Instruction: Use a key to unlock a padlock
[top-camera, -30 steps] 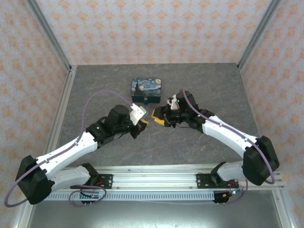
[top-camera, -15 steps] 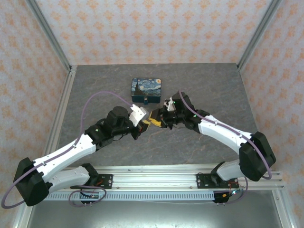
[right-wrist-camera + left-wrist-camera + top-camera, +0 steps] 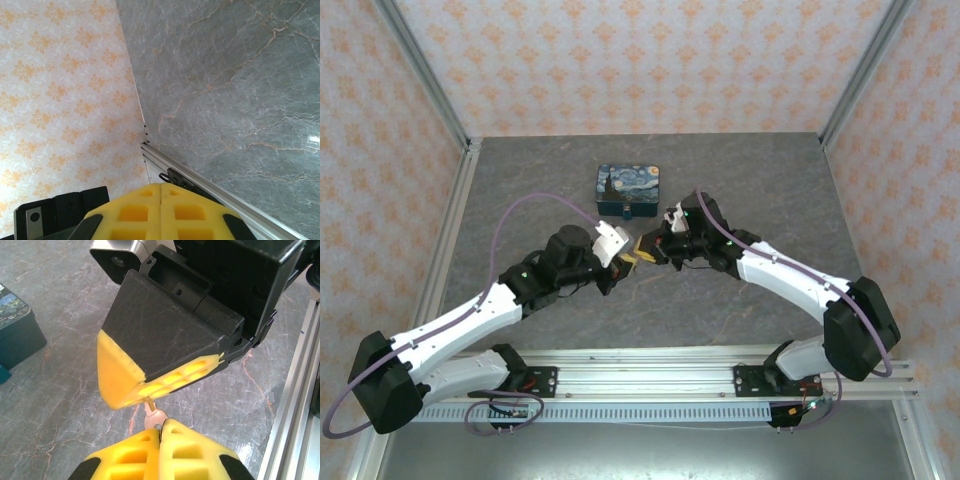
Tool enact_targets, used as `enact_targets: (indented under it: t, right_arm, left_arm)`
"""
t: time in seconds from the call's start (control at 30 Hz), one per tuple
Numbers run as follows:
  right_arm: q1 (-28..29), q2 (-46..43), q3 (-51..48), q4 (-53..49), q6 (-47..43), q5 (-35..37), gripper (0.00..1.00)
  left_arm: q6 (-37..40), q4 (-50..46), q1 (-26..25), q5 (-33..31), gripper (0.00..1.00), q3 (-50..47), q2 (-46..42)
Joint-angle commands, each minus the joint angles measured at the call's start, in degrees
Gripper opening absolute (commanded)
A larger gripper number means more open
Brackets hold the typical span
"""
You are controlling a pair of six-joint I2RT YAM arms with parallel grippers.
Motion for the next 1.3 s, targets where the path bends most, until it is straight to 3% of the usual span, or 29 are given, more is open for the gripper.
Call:
enact_targets:
  t: [0.0,0.1,0.13,0.4,0.67,0.73,0.9,1.07,1.27]
  right_arm:
    - [0.3,-0.8,1.7,2.2,-1.8,2.5,0.00]
    - [0.3,-1.9,2.3,1.0,-4.9,6.2,0.00]
    - [0.3,-2.2,2.7,-0.3,-6.4,7.8,0.00]
    - [0.3,-2.4,10.5,-12.5,-27.6,19.2,0.00]
    - [0.3,-2.0,14.0,-10.4,-43.1,20.6,0.00]
    - [0.3,-1.7,15.6,-11.7,-45.7,19.5,0.00]
    - [0.3,-2.4,15.8,-11.9,-48.7,14.2,0.00]
    - [0.3,-5.0,11.2,-2.5,-45.1,6.7,0.00]
    - [0.3,-7.0,7.6,4.9,-41.1,3.3,0.00]
  left_arm:
    - [-2.1,-2.2,-0.2,-2.4,0.19,-0.1,-0.3]
    - [-5.8,-3.7,-0.2,-4.4,0.54,0.5,-0.4]
    - [-7.3,-4.6,-0.2,-4.6,0.59,0.9,-0.6]
    - [-27.1,-6.6,-0.3,-7.5,0.73,-0.6,-2.9]
    - [-31.0,-15.7,0.3,-13.5,0.87,1.9,-9.0]
    - [-30.3,-15.1,0.8,-11.8,0.89,1.4,-10.8]
    - [-29.5,-8.0,4.9,-0.3,0.88,0.1,-11.2]
    - [-32.4,3.1,10.7,11.7,0.84,-1.2,-8.0]
    - [-39.1,18.6,14.2,18.7,0.80,-5.7,-5.2]
